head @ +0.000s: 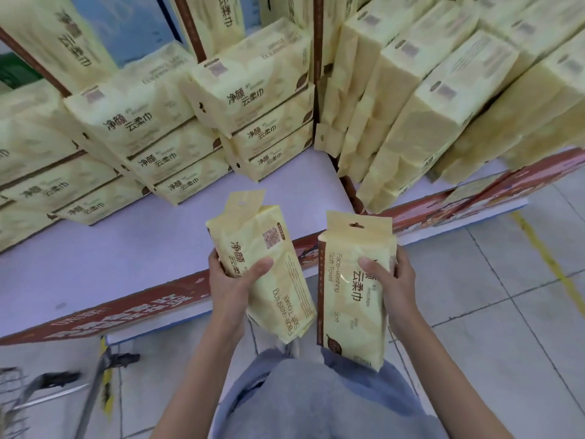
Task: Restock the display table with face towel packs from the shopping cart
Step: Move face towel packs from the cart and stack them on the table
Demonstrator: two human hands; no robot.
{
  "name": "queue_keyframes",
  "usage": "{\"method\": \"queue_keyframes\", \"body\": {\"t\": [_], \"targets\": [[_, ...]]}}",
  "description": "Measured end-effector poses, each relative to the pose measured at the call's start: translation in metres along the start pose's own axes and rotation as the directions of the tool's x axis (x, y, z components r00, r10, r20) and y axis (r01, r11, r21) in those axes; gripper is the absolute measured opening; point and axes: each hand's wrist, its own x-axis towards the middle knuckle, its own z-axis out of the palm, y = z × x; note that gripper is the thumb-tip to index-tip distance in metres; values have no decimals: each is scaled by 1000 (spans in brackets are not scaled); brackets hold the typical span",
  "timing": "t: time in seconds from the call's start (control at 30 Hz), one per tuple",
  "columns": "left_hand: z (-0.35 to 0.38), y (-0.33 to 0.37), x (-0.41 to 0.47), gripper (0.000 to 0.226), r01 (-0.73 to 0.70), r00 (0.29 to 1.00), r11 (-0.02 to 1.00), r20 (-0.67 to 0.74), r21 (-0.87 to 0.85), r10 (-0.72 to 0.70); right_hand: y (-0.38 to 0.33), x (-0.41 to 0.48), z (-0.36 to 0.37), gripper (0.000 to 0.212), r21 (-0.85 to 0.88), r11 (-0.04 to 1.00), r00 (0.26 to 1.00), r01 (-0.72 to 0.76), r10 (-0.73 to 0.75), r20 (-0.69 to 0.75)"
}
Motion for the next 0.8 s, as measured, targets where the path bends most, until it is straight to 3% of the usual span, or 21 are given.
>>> {"method": "queue_keyframes", "body": {"t": [0.13,0.27,0.37,0.43,0.57,0.67,0.8], "targets": [[22,6,8,112,-8,986,995,-169,-95,-8,-33,52,9,71,-93,996,990,0,13,139],[38,10,10,111,-20,949,980,-313,-197,-44,-66,93,30,53,-243,966,963,93,-26,268],[45,7,9,108,-30,913,963,-400,-268,-83,-88,117,55,47,-397,886,917,239,-71,393],[47,3,8,108,-19,886,945,-444,-325,-135,-97,130,76,64,-508,760,856,406,-123,502],[44,-8,12,101,23,831,919,-504,-393,-236,-98,164,127,90,-643,350,711,681,-108,695],[36,-16,16,88,38,791,896,-535,-441,-297,-82,184,160,82,-593,137,603,793,-46,796],[30,-21,25,104,49,748,873,-561,-486,-355,-47,198,186,90,-484,-171,501,858,81,862]]}}
